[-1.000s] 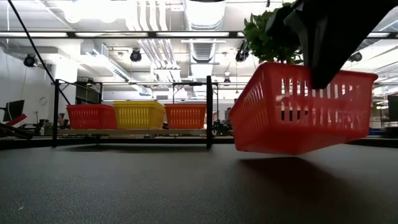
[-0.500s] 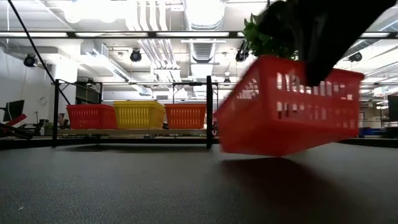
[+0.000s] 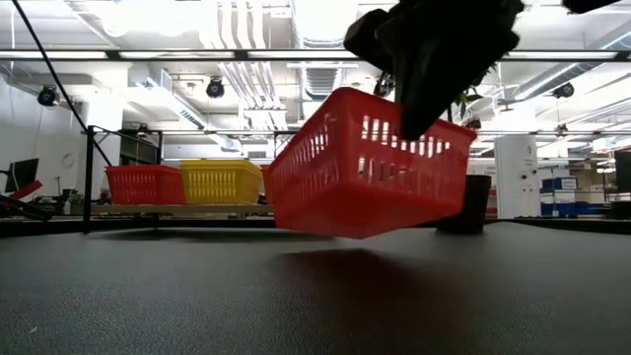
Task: Stack baskets on shelf by color
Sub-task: Stack the red bin on top of the other red bins on the shelf
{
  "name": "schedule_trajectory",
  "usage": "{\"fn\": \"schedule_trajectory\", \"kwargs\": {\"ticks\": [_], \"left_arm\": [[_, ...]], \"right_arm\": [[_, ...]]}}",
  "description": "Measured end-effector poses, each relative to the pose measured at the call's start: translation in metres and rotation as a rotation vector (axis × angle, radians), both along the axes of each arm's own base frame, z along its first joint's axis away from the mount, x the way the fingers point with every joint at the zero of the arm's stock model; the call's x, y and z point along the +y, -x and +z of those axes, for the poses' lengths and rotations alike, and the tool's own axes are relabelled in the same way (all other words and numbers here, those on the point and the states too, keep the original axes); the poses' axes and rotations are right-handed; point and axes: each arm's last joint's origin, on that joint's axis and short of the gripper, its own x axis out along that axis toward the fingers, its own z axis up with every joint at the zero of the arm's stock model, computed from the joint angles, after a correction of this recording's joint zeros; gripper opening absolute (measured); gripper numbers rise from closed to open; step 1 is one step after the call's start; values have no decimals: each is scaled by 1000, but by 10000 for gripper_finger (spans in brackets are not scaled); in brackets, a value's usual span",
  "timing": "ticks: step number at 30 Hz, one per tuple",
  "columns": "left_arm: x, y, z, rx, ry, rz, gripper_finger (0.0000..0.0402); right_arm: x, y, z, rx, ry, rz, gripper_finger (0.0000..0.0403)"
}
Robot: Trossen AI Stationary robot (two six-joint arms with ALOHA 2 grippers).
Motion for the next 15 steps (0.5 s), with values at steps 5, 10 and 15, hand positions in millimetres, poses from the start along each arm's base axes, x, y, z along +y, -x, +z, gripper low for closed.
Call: {"fn": "schedule_trajectory", "kwargs": {"ticks": [5, 10, 15], "left_arm": [[0, 0, 0, 3, -3, 0, 0], [0, 0, 0, 3, -4, 0, 0], [4, 6, 4, 0, -65, -3, 0]], "right_arm": [[-3, -2, 0, -12, 6, 22, 9], [-7, -8, 1, -42, 15, 55, 9], [-11, -16, 17, -89, -11, 21, 9]]}}
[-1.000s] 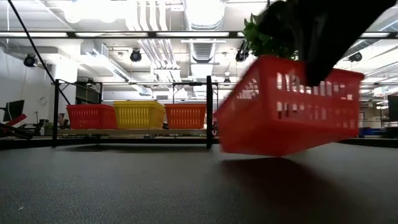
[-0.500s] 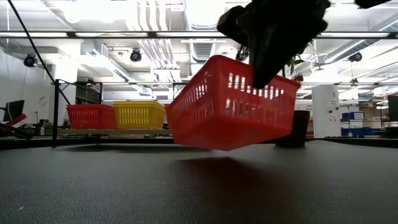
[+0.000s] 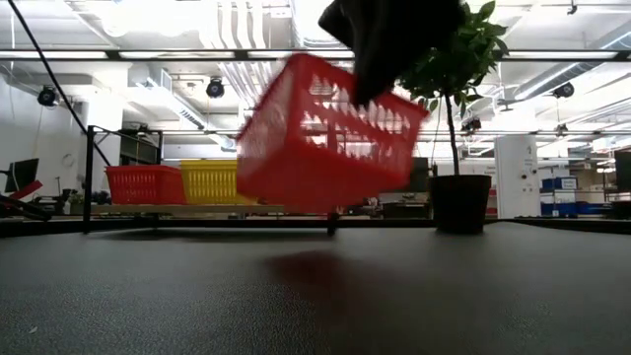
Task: Stack baskets on shelf by color
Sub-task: Stack the red bin on top of the other red bins on the shelf
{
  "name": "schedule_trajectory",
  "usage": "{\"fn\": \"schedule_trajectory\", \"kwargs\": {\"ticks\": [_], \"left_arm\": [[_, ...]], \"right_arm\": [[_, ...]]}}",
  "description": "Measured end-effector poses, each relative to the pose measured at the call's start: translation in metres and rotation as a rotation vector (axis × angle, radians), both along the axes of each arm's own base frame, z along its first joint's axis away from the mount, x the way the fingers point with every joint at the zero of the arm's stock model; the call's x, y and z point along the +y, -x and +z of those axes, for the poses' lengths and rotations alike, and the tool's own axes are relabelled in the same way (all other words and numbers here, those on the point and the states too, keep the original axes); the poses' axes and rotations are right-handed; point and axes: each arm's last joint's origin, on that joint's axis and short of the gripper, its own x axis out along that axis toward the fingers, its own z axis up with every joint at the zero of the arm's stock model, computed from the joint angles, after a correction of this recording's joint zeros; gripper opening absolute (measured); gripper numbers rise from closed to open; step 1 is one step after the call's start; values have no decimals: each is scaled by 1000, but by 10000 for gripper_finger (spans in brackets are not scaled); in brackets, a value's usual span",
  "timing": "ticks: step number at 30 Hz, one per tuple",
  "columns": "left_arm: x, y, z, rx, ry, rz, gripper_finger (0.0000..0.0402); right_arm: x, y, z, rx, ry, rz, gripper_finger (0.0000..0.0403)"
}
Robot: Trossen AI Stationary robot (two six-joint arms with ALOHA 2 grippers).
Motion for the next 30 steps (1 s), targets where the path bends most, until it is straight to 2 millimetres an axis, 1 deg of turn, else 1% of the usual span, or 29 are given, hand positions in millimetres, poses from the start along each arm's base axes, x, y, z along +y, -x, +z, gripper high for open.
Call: {"fn": "schedule_trajectory", "kwargs": {"ticks": [5, 8, 12, 15, 19, 23, 30], "left_arm": [[15, 20, 18, -71, -68, 106, 0], [24, 34, 25, -114, -97, 147, 0], [33, 50, 29, -128, -43, 151, 0], [37, 59, 28, -110, 30, 155, 0], [39, 62, 28, -111, 57, 155, 0], [38, 60, 27, -106, 53, 154, 0], [39, 61, 28, -108, 47, 153, 0]], "right_arm": [[-3, -6, 28, -36, -25, -30, 9], [-6, -12, 47, -101, -24, -45, 9], [-12, -20, 71, -187, -17, -58, 9], [-23, -27, 86, -258, 41, -89, 9], [-49, -38, 101, -319, 132, -146, 9], [-86, -50, 112, -350, 175, -183, 9], [-159, -72, 107, -320, 280, -244, 9]]}}
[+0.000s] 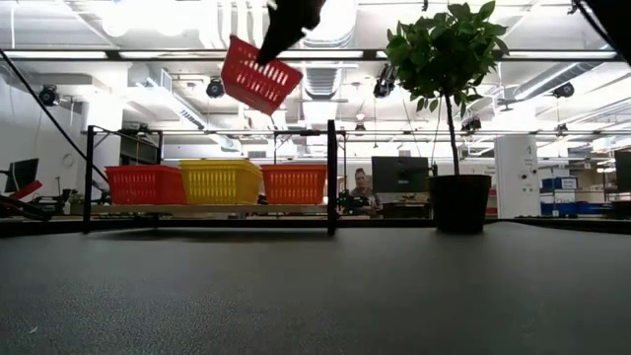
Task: Stack baskets on shelf by color
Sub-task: Stack the red bin on top of the other red bins on the shelf
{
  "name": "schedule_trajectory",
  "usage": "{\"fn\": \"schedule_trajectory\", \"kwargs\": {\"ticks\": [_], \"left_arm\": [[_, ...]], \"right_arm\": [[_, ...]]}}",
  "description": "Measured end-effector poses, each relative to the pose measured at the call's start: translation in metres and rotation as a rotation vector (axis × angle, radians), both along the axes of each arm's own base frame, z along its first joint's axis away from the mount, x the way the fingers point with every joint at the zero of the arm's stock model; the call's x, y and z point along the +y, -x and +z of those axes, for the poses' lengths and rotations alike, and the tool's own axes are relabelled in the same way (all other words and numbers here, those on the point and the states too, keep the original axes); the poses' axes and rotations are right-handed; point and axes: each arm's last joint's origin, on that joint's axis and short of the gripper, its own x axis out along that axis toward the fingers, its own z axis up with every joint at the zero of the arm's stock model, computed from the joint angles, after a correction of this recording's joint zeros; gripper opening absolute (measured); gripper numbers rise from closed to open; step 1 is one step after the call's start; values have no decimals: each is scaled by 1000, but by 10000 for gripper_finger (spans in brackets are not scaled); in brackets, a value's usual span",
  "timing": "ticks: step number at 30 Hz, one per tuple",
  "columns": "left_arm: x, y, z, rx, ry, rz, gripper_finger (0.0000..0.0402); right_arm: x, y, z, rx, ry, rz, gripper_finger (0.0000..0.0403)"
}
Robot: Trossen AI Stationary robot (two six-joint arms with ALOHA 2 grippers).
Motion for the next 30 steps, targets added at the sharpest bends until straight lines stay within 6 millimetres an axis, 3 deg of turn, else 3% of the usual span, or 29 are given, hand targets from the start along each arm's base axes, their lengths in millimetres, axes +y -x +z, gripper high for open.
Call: {"fn": "schedule_trajectory", "kwargs": {"ticks": [3, 6, 14, 18, 22, 26, 30], "left_arm": [[1, 1, 1, -5, 2, 0, 0], [2, 3, 2, -12, 5, 1, 0], [2, 3, 4, -25, -32, 2, 0], [2, 3, 4, -24, -33, 2, 0], [1, 2, 5, -29, -32, 3, 0], [0, -1, 3, -20, -38, 3, 0], [-1, -3, 2, -12, -43, 3, 0]], "right_arm": [[-17, -8, -2, 9, 25, 8, 9], [-20, -15, -8, 19, -46, 92, 9], [9, -25, -49, 161, -415, 473, 9], [25, -36, -84, 252, -401, 473, 9], [29, -44, -108, 304, -361, 449, 9], [28, -48, -121, 320, -380, 421, 15], [26, -51, -126, 308, -407, 385, 52]]}}
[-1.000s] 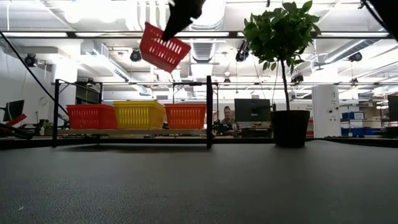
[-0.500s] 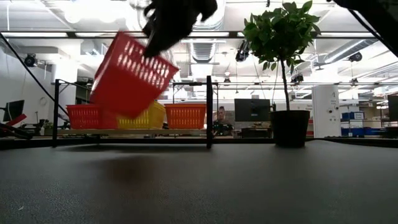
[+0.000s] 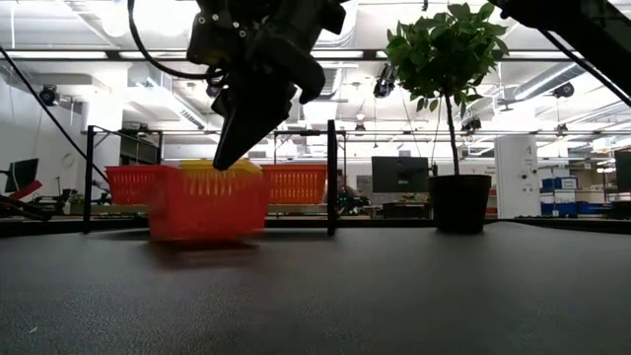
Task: Stack baskets on shelf by color
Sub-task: Stack the red bin on top of the other red bins on the shelf
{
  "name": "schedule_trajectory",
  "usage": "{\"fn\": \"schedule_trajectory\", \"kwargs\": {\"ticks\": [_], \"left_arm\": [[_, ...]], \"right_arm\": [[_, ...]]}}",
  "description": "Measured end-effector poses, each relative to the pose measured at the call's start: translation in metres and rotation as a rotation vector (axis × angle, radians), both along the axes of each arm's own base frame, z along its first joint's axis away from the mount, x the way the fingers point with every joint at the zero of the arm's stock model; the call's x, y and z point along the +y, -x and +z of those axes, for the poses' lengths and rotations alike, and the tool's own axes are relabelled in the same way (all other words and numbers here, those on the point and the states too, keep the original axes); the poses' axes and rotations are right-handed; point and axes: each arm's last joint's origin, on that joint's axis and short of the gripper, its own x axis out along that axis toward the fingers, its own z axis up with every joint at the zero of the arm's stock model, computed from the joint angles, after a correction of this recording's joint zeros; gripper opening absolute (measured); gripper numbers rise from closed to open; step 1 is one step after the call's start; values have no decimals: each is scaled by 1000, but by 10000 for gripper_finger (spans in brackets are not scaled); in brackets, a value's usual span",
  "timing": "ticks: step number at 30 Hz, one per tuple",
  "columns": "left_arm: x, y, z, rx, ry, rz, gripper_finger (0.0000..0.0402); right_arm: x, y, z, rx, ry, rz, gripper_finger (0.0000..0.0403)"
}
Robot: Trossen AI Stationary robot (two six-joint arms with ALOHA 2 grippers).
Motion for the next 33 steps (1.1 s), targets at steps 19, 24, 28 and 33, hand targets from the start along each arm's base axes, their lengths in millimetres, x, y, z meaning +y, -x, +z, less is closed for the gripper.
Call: {"fn": "schedule_trajectory", "kwargs": {"ticks": [19, 24, 28, 33], "left_arm": [[-26, -45, -20, 53, 226, 9, 0], [-39, -70, -43, 128, 445, 46, 0], [-50, -93, -58, 153, 563, 87, 0], [-61, -120, -65, 241, 694, 152, 0]], "right_arm": [[36, 71, 40, -55, -30, 31, 115], [41, 107, 40, -218, 43, -4, 96], [37, 132, 46, -379, 74, 13, 82], [30, 160, 60, -538, 96, 1, 65]]}}
